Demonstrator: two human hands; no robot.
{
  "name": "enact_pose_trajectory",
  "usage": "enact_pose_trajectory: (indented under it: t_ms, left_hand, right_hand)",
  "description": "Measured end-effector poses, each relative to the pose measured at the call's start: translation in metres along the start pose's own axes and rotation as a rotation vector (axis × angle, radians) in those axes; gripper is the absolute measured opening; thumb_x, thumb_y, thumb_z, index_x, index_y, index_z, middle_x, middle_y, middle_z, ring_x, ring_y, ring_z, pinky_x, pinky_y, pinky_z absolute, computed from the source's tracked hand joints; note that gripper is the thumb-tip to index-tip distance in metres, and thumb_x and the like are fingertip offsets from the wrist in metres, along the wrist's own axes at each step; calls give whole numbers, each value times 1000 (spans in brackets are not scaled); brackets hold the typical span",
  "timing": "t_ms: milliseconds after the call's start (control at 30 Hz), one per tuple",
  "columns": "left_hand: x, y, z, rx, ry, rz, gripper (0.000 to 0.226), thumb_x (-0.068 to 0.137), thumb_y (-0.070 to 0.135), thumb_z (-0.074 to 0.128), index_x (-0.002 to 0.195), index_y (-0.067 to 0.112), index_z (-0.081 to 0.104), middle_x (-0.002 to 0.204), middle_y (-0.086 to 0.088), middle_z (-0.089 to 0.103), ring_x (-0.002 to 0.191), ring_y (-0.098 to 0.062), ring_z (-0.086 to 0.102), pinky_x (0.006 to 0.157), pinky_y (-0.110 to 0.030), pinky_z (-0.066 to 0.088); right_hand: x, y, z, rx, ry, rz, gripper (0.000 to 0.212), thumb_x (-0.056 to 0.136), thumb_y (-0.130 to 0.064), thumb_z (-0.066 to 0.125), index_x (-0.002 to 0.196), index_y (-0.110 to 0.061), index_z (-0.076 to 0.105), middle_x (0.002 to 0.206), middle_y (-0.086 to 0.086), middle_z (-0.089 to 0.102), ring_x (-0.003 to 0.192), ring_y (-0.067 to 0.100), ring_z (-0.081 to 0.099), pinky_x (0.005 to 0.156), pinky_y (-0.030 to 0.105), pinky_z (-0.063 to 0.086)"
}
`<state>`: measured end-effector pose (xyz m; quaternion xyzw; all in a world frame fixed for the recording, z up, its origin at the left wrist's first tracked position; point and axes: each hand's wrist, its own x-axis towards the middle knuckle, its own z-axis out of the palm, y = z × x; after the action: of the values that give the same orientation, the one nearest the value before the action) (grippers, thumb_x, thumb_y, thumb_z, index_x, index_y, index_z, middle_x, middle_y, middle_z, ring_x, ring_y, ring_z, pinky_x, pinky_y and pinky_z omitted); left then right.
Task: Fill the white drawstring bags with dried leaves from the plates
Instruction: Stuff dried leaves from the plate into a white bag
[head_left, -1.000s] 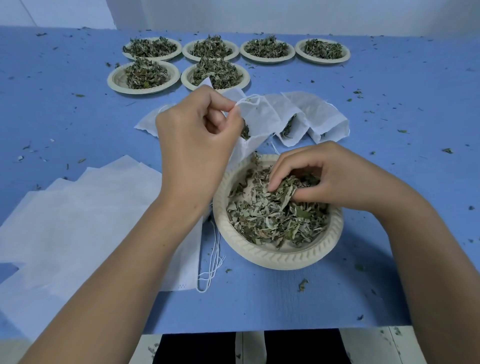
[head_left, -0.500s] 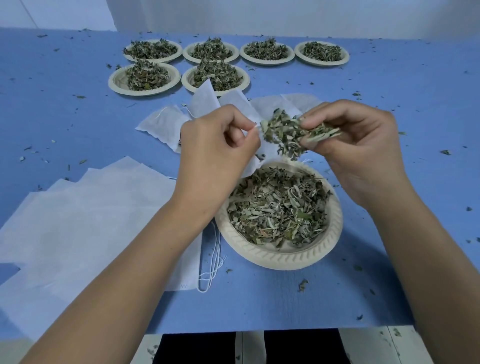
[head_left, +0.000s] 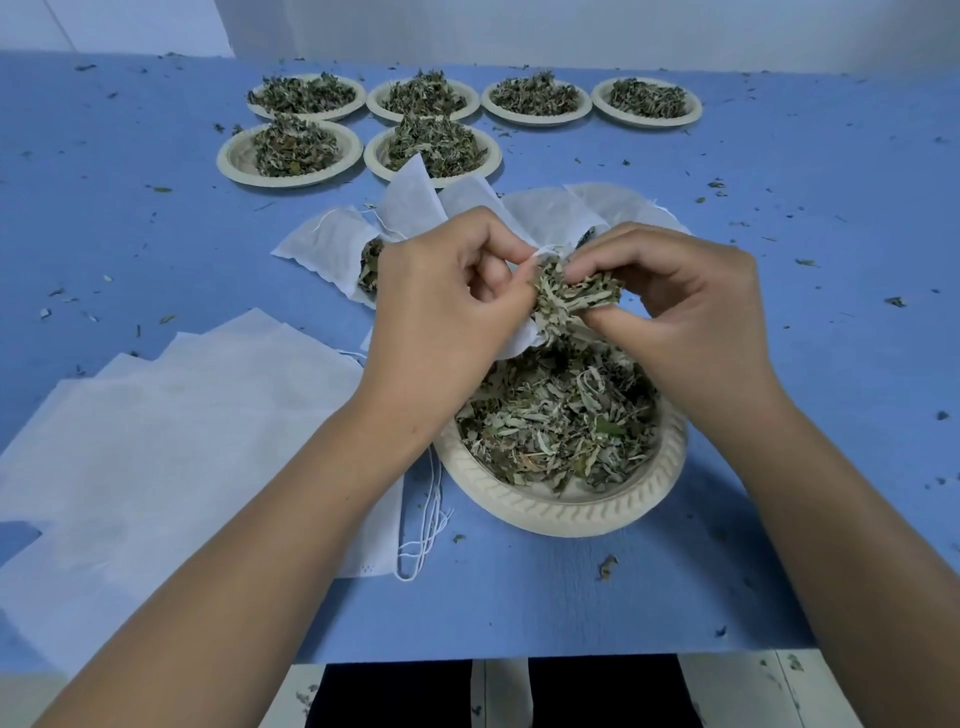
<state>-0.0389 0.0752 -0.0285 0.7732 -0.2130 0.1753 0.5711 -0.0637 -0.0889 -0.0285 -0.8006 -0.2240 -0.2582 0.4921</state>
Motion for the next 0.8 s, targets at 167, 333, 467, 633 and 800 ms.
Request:
enact_pose_trajectory:
  t_ms: [167, 333, 467, 633, 800]
  left_hand:
    - [-4, 2, 3, -12, -3, 15, 6, 86, 7, 70, 80, 7, 68, 58, 2, 54, 52, -1, 46, 55, -11, 38]
    - [-3, 0, 3, 59, 42, -5, 9, 86, 7, 69, 78, 7, 67, 57, -1, 57, 50, -3, 47, 55, -11, 38]
    - [-2, -2, 3, 112, 83, 9, 9, 86, 8, 68, 78, 7, 65, 58, -1, 58, 51, -4, 48, 55, -12, 39]
    - [-3, -1, 2, 130, 64, 47, 6, 84, 7, 65, 79, 5, 65, 56, 8, 52, 52, -3, 47, 55, -9, 36]
    - [-4, 0, 3, 60, 40, 48, 8, 86, 7, 68, 79, 3, 65, 57, -1, 55, 53, -4, 48, 54, -16, 41]
  right_hand:
    - [-1, 5, 4, -323, 21, -124, 26, 68, 12, 64, 88, -2, 73, 83, 3, 65, 78, 10, 60, 76, 17, 48]
    - [1, 5, -1, -72, -97, 11, 36, 73, 2, 68, 106, -10, 60, 110, 8, 49, 92, 18, 57, 83, 24, 47]
    - [-1, 3, -2, 152, -146, 28, 34, 80, -4, 68, 107, -12, 48, 111, 15, 44, 97, 17, 53, 87, 24, 45]
    - [-3, -1, 8, -37, -71, -93, 21, 79, -4, 75, 96, -1, 63, 97, 9, 56, 91, 21, 59, 77, 36, 51]
    - [-4, -1, 11, -115, 35, -93, 11, 80, 7, 67, 88, 0, 68, 87, 7, 63, 85, 11, 61, 77, 21, 45]
